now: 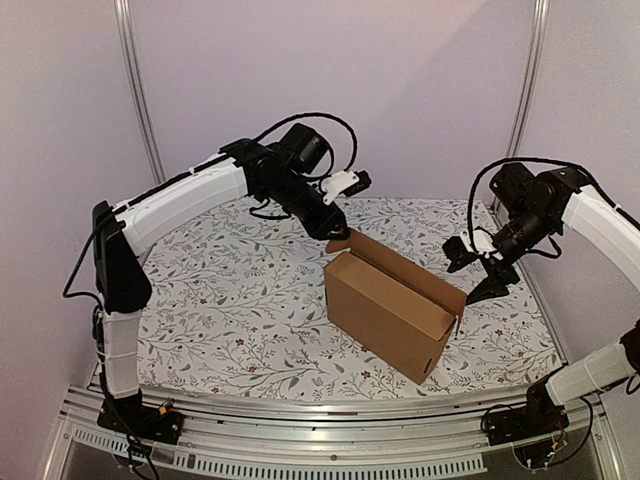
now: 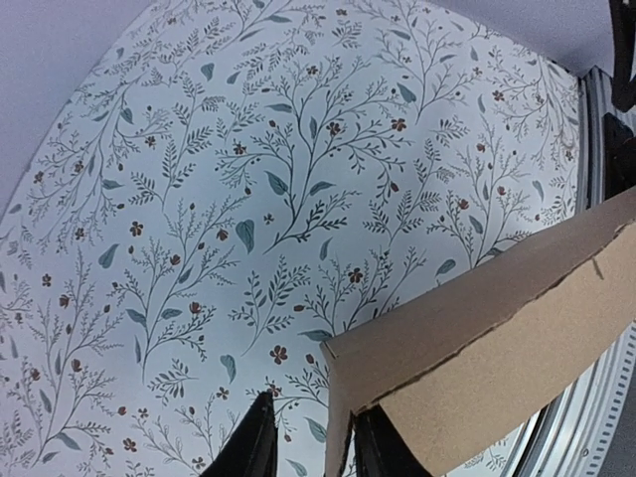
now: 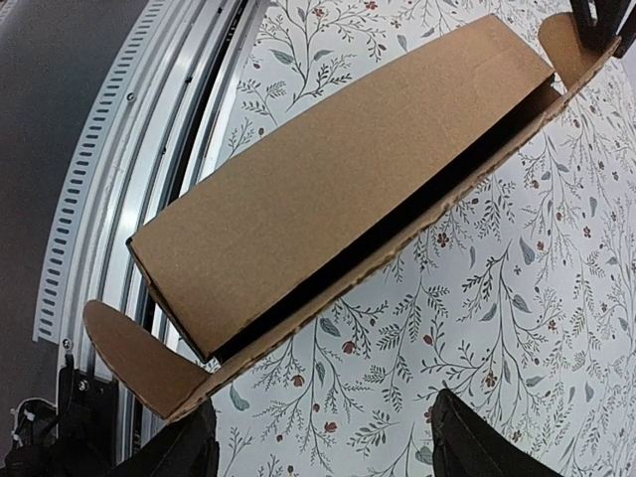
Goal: Fold the paper box
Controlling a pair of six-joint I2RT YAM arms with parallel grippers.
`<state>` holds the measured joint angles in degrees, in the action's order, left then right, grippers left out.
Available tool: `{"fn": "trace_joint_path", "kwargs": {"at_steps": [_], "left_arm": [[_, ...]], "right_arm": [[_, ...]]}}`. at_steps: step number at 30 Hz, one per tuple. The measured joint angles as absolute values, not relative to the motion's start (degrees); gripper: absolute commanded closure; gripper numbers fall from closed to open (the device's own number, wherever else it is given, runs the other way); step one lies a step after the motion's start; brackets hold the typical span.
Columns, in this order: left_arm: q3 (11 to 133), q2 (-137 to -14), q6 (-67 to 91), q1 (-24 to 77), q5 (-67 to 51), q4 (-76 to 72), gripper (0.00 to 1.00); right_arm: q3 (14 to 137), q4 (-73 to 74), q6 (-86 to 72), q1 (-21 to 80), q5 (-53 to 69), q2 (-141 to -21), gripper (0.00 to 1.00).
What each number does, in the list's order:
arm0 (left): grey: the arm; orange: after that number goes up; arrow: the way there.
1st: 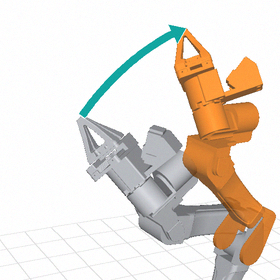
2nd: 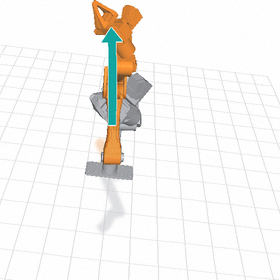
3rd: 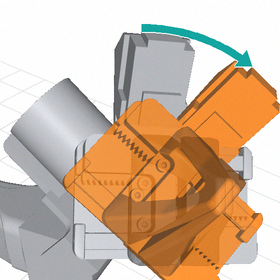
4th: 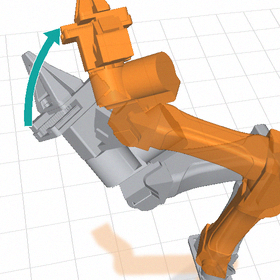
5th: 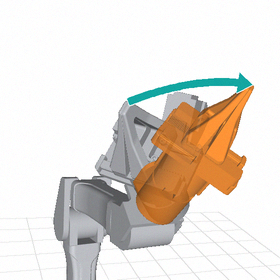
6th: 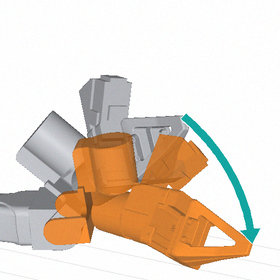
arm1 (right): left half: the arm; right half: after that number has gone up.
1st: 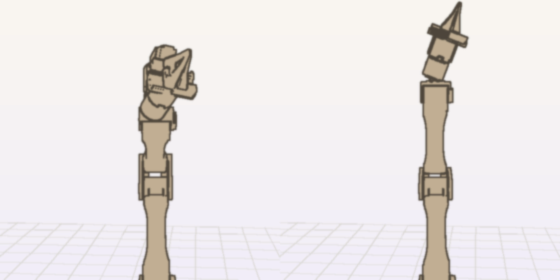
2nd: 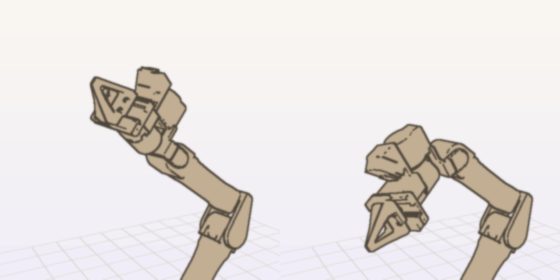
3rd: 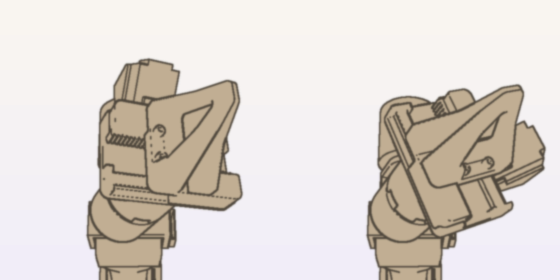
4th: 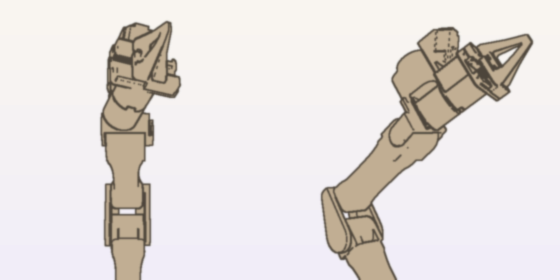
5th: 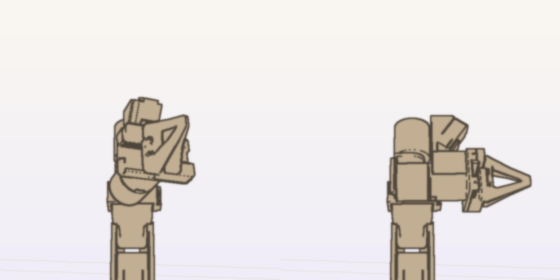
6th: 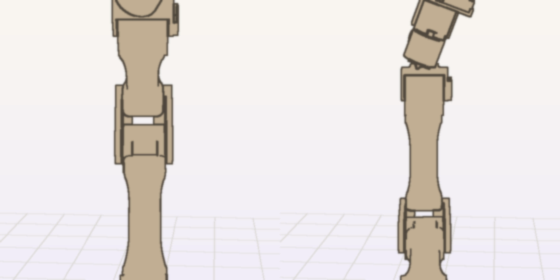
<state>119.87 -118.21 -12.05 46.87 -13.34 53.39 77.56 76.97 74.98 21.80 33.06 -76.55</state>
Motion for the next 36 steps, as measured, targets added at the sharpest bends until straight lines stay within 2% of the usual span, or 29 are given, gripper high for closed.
{"fn": "trace_joint_path", "kwargs": {"at_steps": [7, 12, 15, 17, 31, 36], "left_arm": [[131.0, -122.93, -11.0, 46.87, -13.87, 59.92, 0.81], [138.72, -127.61, -8.84, 46.87, -14.28, 65.52, 0.82], [139.39, -128.35, -7.6, 46.87, -14.31, 68.07, 0.76], [139.44, -128.4, -6.68, 46.87, -14.13, 69.56, 0.76], [135.39, -127.44, -5.26, 46.89, -15.29, 70.54, 0.99], [135.52, -127.44, -3.86, 46.89, -15.68, 70.61, 1.0]], "right_arm": [[76.66, 76.93, 75.92, 21.8, 34.26, -76.25, 0.29], [76.01, 76.93, 73.43, 21.8, 36.69, -75.35, 0.31], [75.81, 76.95, 71.9, 21.8, 37.98, -74.46, 0.3], [75.55, 76.97, 71.5, 21.8, 38.48, -74.08, 0.28], [72.01, 76.95, 72.42, 22.63, 41.21, -71.46, 0.28], [71.48, 76.95, 69.56, 23.55, 41.91, -70.52, 0.32]]}}
